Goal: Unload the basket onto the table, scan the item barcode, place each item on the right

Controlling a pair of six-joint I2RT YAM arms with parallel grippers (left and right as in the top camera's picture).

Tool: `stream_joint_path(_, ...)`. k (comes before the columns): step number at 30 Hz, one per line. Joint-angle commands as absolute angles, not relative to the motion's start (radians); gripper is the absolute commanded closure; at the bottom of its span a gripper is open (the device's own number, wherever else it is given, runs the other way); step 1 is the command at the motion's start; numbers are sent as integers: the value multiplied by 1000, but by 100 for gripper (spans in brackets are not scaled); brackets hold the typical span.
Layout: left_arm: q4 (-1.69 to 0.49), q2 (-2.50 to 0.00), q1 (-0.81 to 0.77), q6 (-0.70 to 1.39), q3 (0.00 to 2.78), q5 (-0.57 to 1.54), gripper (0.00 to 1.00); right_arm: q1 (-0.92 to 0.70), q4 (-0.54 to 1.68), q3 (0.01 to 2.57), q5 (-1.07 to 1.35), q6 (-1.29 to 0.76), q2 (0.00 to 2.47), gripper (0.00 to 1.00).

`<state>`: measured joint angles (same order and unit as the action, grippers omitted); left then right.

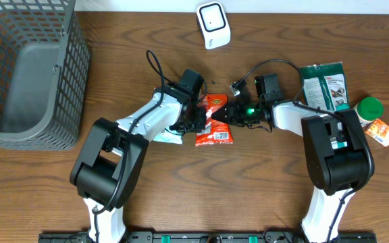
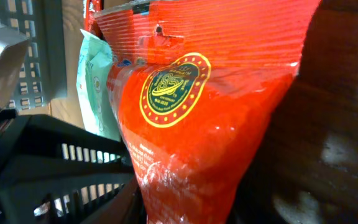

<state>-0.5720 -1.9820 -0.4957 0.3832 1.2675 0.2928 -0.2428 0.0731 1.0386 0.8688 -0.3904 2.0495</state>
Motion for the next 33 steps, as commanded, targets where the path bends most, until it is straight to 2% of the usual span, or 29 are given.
stream_joint_path(1,-583,-1913,-503,351,1263,279,72,-256,78,1021,821,-388,2082,71)
stream_joint_path(3,-586,-1864,-503,352,1263,278,71,-256,78,1021,821,-388,2082,72)
stream_joint_path(8,-600,-1752,-493,352,1263,276,50,-254,73,1021,837,-387,2080,83)
stream_joint_path(18,-725,-1676,-469,330,1263,330,34,-206,47,1021,1080,-387,2023,83)
stream_joint_path(24,-736,-1676,-440,203,1263,542,30,-172,45,1021,1247,-387,1966,85)
stream_joint_path(27,-738,-1676,-421,133,1263,640,30,-162,35,1021,1332,-388,1948,90)
stream_joint_path(33,-740,-1676,-416,121,1263,667,29,-127,-26,1021,1514,-389,1948,94)
